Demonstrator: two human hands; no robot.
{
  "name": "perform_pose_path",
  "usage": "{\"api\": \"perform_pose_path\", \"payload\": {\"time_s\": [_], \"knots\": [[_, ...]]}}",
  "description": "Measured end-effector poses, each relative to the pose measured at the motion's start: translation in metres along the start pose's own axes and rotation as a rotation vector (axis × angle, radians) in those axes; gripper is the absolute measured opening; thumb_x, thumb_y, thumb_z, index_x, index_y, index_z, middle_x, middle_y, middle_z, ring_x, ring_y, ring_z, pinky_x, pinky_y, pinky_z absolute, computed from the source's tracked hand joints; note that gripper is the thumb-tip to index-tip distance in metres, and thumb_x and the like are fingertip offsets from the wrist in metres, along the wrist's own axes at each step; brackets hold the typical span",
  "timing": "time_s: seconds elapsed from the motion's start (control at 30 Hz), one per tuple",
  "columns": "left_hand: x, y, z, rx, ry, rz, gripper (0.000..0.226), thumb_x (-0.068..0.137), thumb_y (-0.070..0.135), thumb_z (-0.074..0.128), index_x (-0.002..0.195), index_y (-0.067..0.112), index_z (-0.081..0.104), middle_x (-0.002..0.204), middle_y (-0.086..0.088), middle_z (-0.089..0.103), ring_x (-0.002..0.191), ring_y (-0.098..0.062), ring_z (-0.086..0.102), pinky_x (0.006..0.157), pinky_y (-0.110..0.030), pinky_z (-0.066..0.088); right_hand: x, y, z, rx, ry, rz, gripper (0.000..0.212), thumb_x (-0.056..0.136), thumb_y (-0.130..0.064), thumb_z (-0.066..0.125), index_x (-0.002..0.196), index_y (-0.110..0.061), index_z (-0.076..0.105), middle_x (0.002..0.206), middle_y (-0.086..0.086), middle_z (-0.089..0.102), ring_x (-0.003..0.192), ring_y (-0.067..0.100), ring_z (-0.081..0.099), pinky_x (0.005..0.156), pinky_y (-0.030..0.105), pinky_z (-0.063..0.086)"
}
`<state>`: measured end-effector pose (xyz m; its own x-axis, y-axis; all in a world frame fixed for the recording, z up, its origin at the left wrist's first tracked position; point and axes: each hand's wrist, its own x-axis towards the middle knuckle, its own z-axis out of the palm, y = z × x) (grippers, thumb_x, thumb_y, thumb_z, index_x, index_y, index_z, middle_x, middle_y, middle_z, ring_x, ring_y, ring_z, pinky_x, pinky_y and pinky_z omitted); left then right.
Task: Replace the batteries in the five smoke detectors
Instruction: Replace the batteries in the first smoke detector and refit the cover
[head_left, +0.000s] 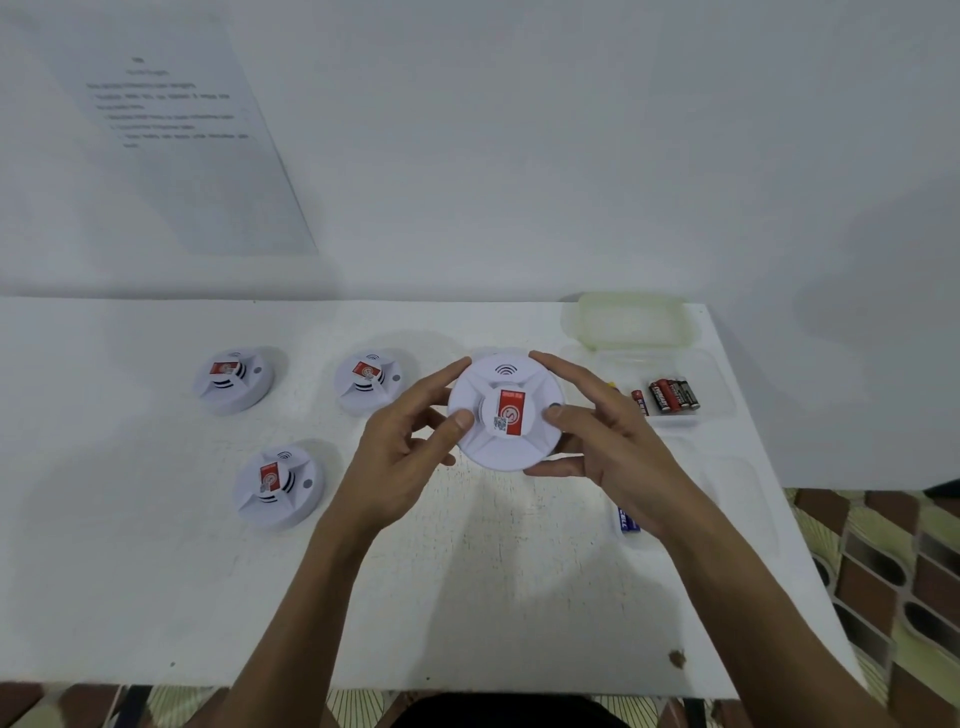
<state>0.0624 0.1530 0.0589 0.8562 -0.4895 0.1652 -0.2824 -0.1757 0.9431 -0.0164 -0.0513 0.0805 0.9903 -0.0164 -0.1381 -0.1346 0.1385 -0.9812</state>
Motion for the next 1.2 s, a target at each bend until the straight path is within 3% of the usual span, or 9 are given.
{"api": "perform_pose_path", "payload": {"time_s": [0.83, 1.2], "knots": [[-0.0041, 0.0008, -0.0021, 0.026, 0.007, 0.014, 0.043, 0.090, 0.030, 0.055, 0.131, 0.042, 0.046, 0.113, 0.025, 0.062, 0.095, -0.018, 0.063, 0.061, -0.022, 0.056, -0.0020, 0.0034, 0.0047, 0.014, 0.002, -0.011, 0.047, 0.100, -0.006, 0.045, 0.127, -0.043, 0.058, 0.113, 0.002, 0.071, 0.101, 0.032, 0.069, 0.076, 0.039, 0.059], [-0.0057, -0.0001, -0.0013, 0.017, 0.005, 0.009, 0.043, 0.090, 0.030, 0.056, 0.131, 0.040, 0.047, 0.113, 0.025, 0.063, 0.095, -0.017, 0.063, 0.061, -0.021, 0.055, -0.0062, 0.0023, 0.0073, 0.021, 0.000, -0.018, 0.048, 0.100, -0.006, 0.045, 0.127, -0.043, 0.057, 0.116, 0.001, 0.071, 0.101, 0.033, 0.069, 0.079, 0.044, 0.059]]}}
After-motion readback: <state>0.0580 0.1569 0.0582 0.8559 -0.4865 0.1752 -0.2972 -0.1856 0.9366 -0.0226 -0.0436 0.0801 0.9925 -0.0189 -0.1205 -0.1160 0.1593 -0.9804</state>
